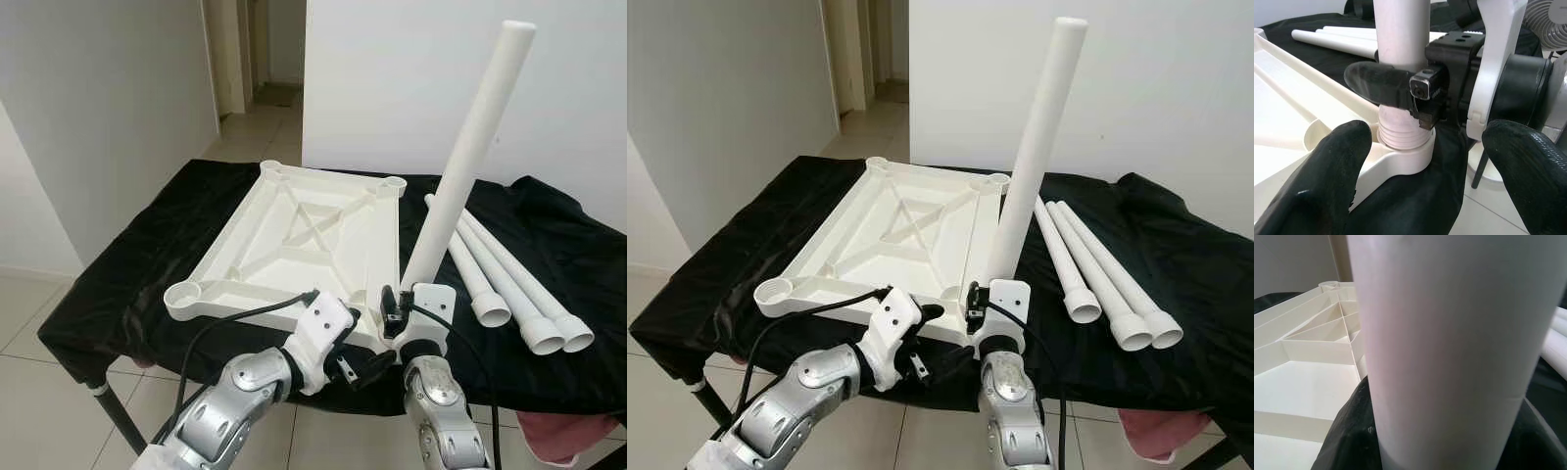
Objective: Building children table
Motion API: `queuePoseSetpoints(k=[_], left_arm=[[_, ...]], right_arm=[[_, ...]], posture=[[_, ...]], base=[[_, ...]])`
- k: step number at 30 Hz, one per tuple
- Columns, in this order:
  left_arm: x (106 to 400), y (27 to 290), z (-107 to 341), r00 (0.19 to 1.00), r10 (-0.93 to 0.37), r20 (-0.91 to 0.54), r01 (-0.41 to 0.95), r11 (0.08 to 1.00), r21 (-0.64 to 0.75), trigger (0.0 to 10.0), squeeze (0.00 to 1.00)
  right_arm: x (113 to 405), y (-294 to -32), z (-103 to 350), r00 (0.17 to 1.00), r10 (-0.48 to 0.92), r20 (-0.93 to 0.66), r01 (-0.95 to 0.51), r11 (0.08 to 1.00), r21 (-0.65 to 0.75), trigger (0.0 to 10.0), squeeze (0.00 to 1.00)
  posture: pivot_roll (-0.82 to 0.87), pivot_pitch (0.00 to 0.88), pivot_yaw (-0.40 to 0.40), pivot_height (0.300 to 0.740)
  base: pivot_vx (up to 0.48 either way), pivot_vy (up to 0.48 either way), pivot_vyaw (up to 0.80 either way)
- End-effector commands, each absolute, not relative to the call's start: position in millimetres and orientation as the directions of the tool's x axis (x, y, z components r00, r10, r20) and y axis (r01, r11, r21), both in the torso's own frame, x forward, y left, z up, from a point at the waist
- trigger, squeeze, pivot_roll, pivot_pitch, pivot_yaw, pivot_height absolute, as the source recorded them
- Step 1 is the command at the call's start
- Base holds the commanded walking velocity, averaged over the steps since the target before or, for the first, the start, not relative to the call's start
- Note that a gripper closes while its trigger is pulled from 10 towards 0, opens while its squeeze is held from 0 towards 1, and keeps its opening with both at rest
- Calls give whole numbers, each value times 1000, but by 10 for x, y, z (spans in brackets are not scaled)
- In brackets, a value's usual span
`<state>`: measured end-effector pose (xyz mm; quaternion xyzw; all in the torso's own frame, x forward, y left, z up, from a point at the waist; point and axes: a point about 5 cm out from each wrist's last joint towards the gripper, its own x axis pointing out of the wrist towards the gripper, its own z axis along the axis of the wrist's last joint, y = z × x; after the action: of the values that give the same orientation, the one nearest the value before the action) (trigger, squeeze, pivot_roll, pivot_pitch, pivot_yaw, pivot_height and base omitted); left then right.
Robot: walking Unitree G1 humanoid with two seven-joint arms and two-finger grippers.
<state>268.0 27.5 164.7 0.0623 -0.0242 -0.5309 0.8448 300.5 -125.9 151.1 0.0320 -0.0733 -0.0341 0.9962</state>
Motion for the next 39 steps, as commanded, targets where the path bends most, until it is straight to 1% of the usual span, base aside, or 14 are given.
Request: queuePoseSetpoints(k=[1, 7, 8, 12, 13, 14, 21, 23, 24, 29, 31, 33, 34, 39], left_arm=[[2699, 312, 1643, 452, -891, -41, 886, 443, 139, 10000, 0], [2705, 327, 1641, 457, -889, -42, 884, 448, 137, 10000, 0], [2701, 329, 1638, 457, -888, -42, 883, 448, 137, 10000, 0], [2694, 330, 1637, 459, -887, -42, 883, 450, 134, 10000, 0], [2691, 330, 1636, 458, -888, -42, 883, 450, 134, 10000, 0], [2690, 329, 1637, 458, -888, -42, 883, 450, 134, 10000, 0], [2709, 354, 1646, 468, -883, -43, 878, 458, 139, 10000, 0], [2736, 388, 1655, 480, -876, -44, 871, 469, 145, 10000, 0], [2749, 404, 1663, 484, -874, -43, 868, 474, 146, 10000, 0], [2754, 404, 1662, 486, -873, -44, 867, 476, 147, 10000, 0], [2747, 394, 1664, 484, -874, -43, 868, 474, 147, 10000, 0], [2742, 389, 1665, 482, -875, -42, 869, 472, 145, 10000, 0], [2742, 389, 1665, 482, -875, -42, 869, 472, 145, 10000, 0], [2749, 404, 1668, 491, -870, -40, 864, 480, 149, 10000, 0]], right_arm=[[2981, -1299, 1427, 991, -82, 107, 73, 993, 90, 10000, 0], [2963, -1317, 1437, 989, -95, 116, 84, 992, 98, 10000, 0], [2944, -1337, 1449, 987, -97, 130, 85, 992, 95, 10000, 1000], [2865, -1361, 1470, 984, -61, 168, 44, 994, 100, 10000, 1000], [2835, -1355, 1469, 984, -42, 176, 25, 995, 102, 10000, 204], [2803, -1358, 1457, 984, -28, 177, 10, 995, 100, 10000, 0], [2726, -1387, 1402, 986, -6, 167, -10, 996, 92, 10000, 0], [2689, -1394, 1371, 986, 33, 164, -39, 999, 32, 10000, 0], [2700, -1395, 1366, 984, 66, 166, -58, 997, -49, 10000, 0], [2717, -1398, 1390, 980, 87, 181, -73, 994, -85, 10000, 0], [2733, -1309, 1414, 965, 192, 181, -169, 976, -136, 10000, 0], [2730, -1251, 1426, 950, 255, 182, -225, 959, -172, 10000, 0], [2730, -1251, 1426, 950, 255, 182, -225, 959, -172, 10000, 0], [2761, -1385, 1492, 968, 130, 214, -132, 991, -5, 10000, 0]], posture=[[-58, 89, 7, 740], [-58, 92, 6, 740], [-57, 94, 6, 740], [-55, 96, 7, 740], [-56, 97, 8, 740], [-55, 97, 9, 740], [-53, 99, 13, 740], [-52, 99, 15, 740], [-53, 100, 18, 740], [-54, 100, 20, 740], [-53, 98, 21, 740], [-53, 98, 21, 740], [-53, 98, 21, 740], [-48, 96, 14, 740]], base=[[0, 0, 0], [0, 0, 0], [0, 0, 0], [0, 0, 0], [0, 0, 0], [0, 0, 0], [0, 0, 0], [0, 0, 0], [0, 0, 0], [0, 0, 0], [0, 0, 0], [0, 0, 0], [0, 0, 0], [0, 0, 0]])
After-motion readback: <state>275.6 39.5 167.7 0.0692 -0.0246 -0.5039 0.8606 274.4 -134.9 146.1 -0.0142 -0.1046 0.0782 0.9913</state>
